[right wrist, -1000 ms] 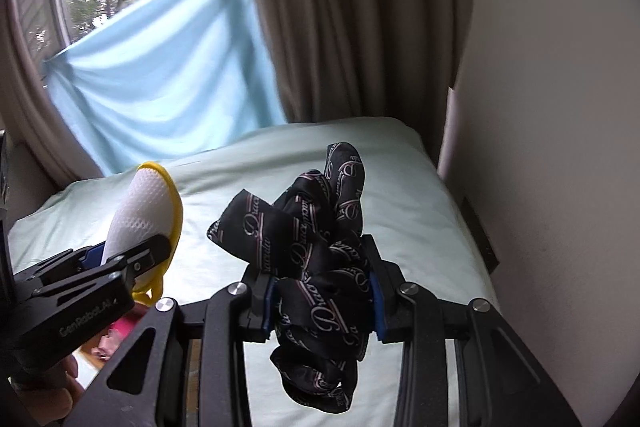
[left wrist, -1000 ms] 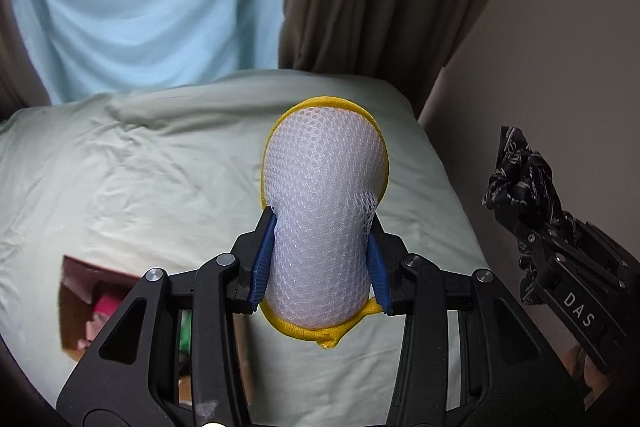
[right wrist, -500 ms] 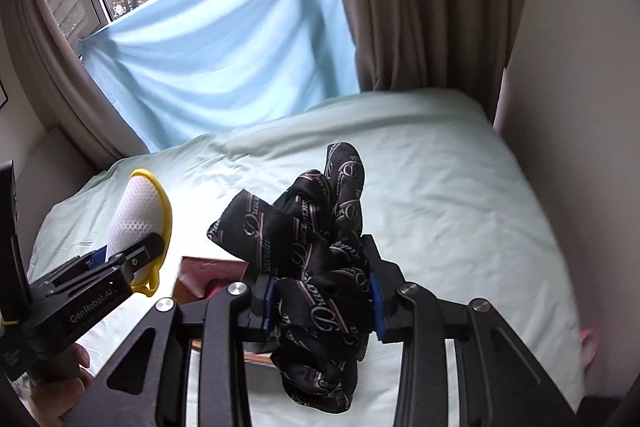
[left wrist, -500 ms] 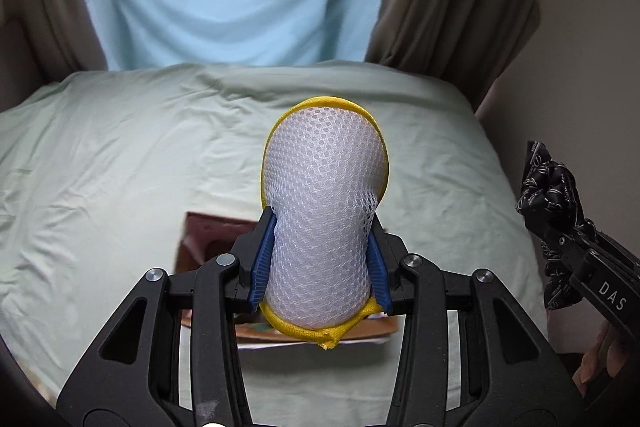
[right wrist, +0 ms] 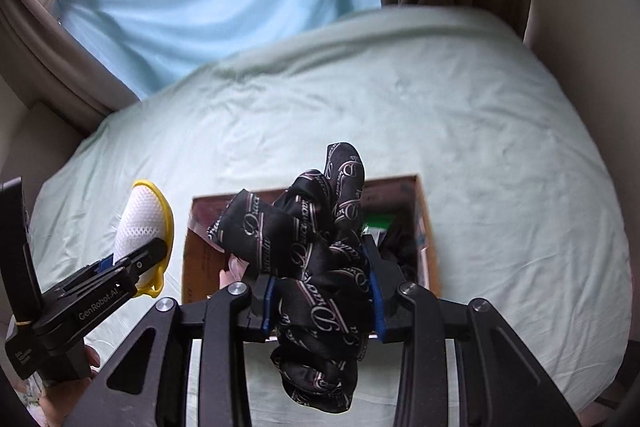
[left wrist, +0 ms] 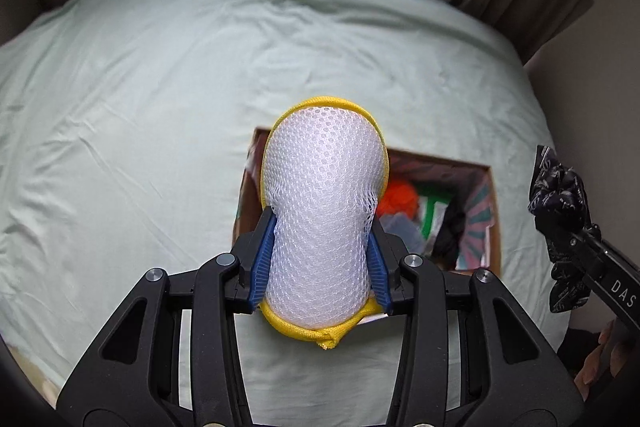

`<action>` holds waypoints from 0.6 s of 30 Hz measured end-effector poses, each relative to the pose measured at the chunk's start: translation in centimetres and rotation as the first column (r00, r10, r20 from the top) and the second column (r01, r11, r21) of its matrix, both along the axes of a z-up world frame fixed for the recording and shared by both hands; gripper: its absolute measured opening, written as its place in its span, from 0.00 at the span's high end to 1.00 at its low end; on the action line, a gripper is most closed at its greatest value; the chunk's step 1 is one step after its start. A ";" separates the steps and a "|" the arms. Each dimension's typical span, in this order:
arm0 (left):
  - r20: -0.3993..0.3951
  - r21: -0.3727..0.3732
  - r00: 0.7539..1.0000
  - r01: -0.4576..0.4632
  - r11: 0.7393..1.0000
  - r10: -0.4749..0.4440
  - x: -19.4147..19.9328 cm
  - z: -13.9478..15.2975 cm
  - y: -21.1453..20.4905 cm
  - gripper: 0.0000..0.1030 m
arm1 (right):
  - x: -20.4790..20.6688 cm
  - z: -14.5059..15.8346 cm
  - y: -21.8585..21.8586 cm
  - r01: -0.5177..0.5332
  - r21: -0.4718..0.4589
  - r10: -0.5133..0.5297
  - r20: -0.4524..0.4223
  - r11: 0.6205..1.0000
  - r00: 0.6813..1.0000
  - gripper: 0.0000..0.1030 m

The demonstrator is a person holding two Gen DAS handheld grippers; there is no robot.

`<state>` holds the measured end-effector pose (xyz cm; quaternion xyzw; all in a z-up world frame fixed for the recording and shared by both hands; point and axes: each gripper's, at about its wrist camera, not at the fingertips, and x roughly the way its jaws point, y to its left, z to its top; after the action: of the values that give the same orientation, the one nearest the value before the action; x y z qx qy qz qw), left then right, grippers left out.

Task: Organize soft objects
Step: 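Carry the mesh pad and patterned scrunchie over the box, then release the mesh pad and scrunchie into the box with both tools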

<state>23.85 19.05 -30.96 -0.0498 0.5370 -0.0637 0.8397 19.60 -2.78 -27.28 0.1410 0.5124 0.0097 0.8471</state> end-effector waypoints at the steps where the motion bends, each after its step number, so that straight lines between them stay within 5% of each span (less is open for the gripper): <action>1: -0.032 0.000 0.999 0.003 1.000 -0.003 0.3 -1.1 0.2 0.63 | 0.5 -0.8 0.2 -0.006 -0.010 0.006 -0.017 1.000 1.000 0.68; 7: -0.143 0.004 0.989 0.036 0.999 -0.035 1.8 -5.8 0.3 0.63 | 2.4 -5.5 0.5 -0.008 -0.012 0.006 -0.126 1.000 0.992 0.68; 15: -0.194 0.057 0.975 0.126 0.990 -0.113 3.4 -8.9 -2.8 0.59 | 4.0 -9.8 -1.0 0.039 0.028 -0.032 -0.223 0.999 0.974 0.68; 17: -0.204 0.059 0.972 0.135 0.989 -0.120 3.7 -9.4 -3.2 0.42 | 4.4 -10.2 -1.3 0.048 0.033 -0.040 -0.219 0.998 0.975 0.66; 18: -0.211 0.058 0.970 0.138 0.989 -0.123 3.9 -9.6 -3.4 0.19 | 4.6 -10.4 -1.5 0.052 0.045 -0.041 -0.215 0.998 0.976 0.59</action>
<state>27.78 15.61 -40.58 0.0096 0.6257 -0.0938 0.7744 24.16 -4.25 -37.66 0.1744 0.5969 -0.0123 0.7830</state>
